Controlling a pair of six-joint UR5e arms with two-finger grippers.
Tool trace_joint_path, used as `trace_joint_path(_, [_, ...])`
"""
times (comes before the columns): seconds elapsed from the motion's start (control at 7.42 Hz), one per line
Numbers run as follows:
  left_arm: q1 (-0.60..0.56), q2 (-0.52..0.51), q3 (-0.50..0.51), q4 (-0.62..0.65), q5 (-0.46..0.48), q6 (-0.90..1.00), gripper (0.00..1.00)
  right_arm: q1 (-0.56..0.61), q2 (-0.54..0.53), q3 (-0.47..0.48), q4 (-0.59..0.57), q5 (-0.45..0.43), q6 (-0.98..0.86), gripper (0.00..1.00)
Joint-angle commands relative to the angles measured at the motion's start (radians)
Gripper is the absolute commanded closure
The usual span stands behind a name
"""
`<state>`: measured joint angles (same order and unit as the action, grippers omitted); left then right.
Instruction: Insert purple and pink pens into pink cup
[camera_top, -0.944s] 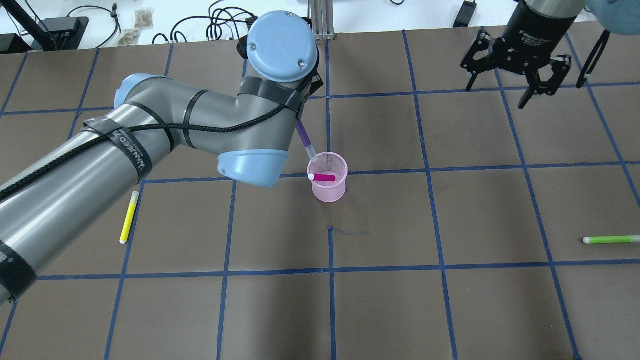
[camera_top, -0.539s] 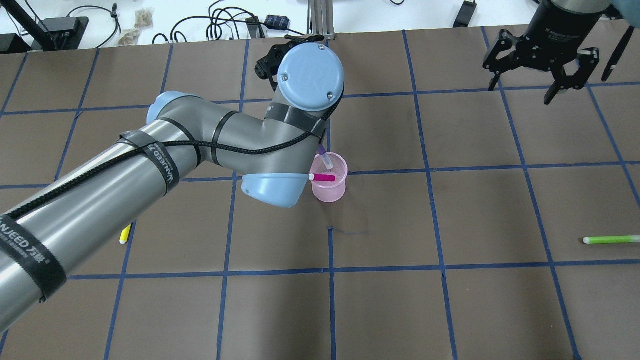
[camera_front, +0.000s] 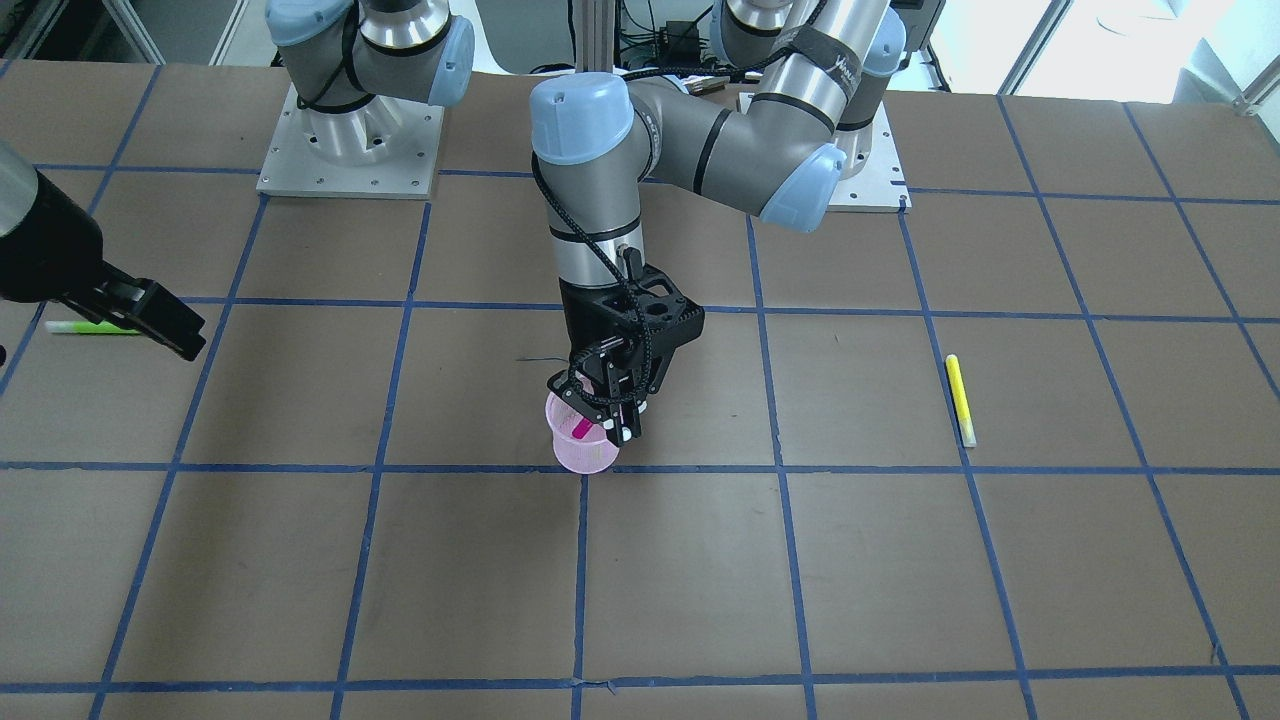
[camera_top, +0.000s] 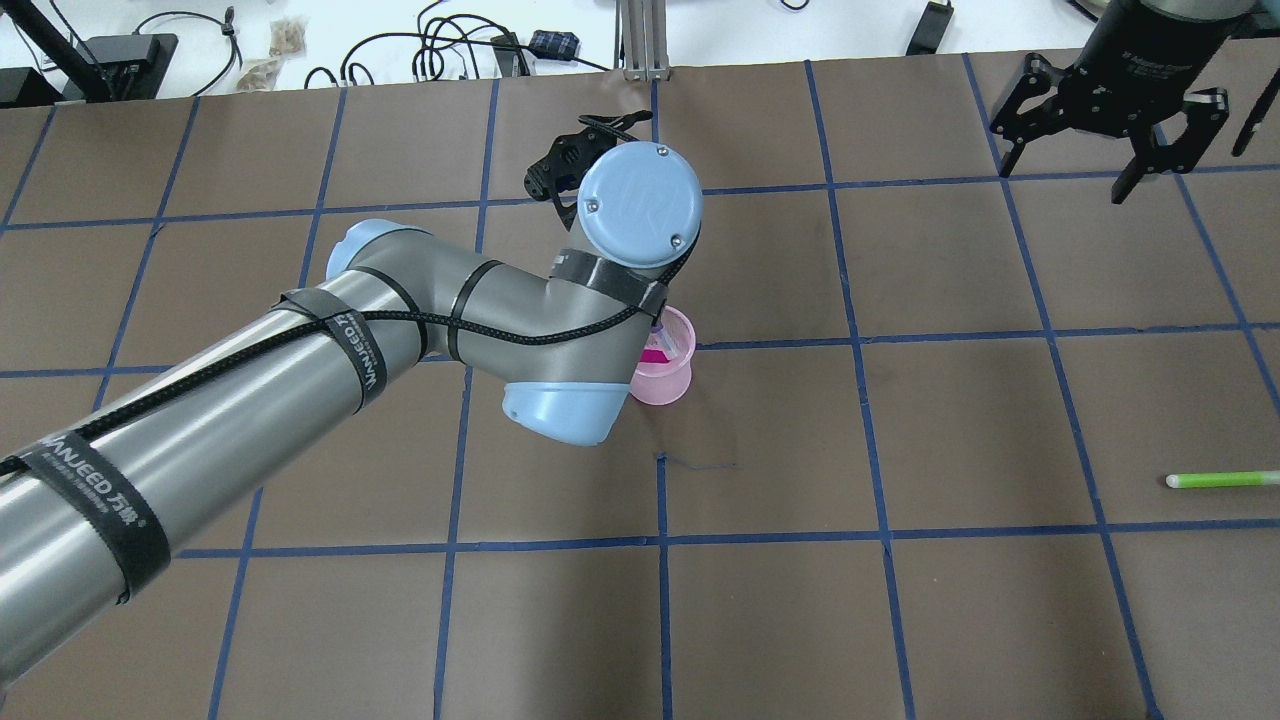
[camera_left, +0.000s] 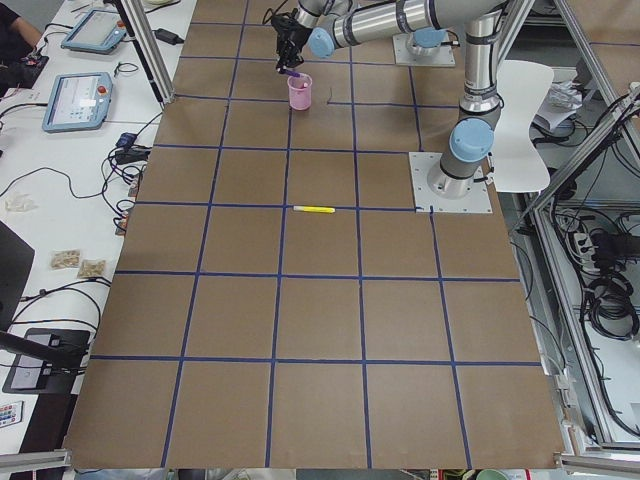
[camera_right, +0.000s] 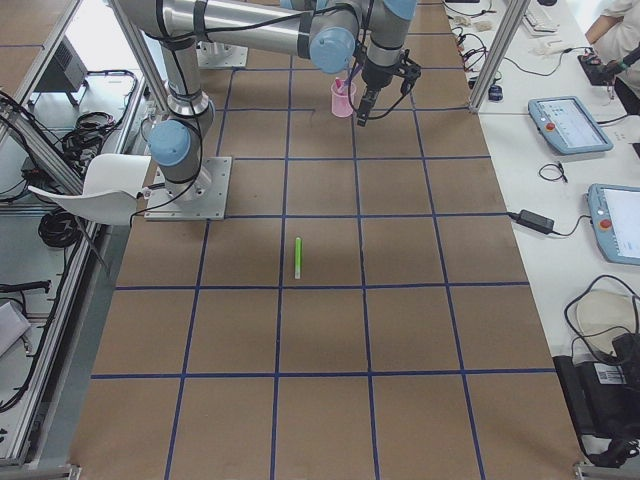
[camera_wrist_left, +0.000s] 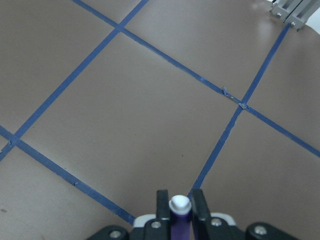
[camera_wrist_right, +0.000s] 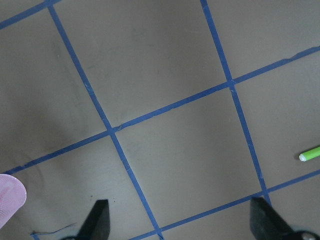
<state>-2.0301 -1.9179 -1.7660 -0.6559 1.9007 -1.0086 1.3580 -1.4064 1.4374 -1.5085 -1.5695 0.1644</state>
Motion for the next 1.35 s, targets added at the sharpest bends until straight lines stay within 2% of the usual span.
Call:
trace_joint_path(0.0, [-0.004, -0.007, -0.007, 0.002, 0.009, -0.007, 1.00, -0.007, 0.000, 0.000, -0.002, 0.000, -0.009, 0.00])
trace_joint_path(0.27, [-0.021, -0.016, -0.007, 0.001, 0.008, -0.007, 1.00, -0.020, 0.000, 0.000, -0.001, -0.001, -0.035, 0.00])
trace_joint_path(0.54, [-0.027, -0.032, -0.007, 0.001, 0.006, -0.001, 0.45, -0.019, -0.009, -0.015, 0.001, 0.006, -0.032, 0.00])
trace_joint_path(0.67, [-0.028, -0.033, -0.007, 0.001, 0.008, -0.001, 0.21, -0.013, -0.019, -0.038, 0.026, 0.011, -0.023, 0.00])
trace_joint_path(0.94, [-0.028, -0.027, -0.001, 0.002, 0.009, 0.002, 0.04, 0.021, -0.019, -0.068, 0.047, 0.014, -0.017, 0.00])
trace_joint_path(1.08, [-0.019, -0.006, 0.009, -0.001, 0.006, 0.039, 0.00, 0.056, -0.017, -0.066, 0.041, 0.005, -0.014, 0.00])
trace_joint_path(1.21, [0.002, 0.016, 0.016, -0.014, -0.006, 0.229, 0.00, 0.067, -0.019, -0.063, 0.042, 0.012, -0.008, 0.00])
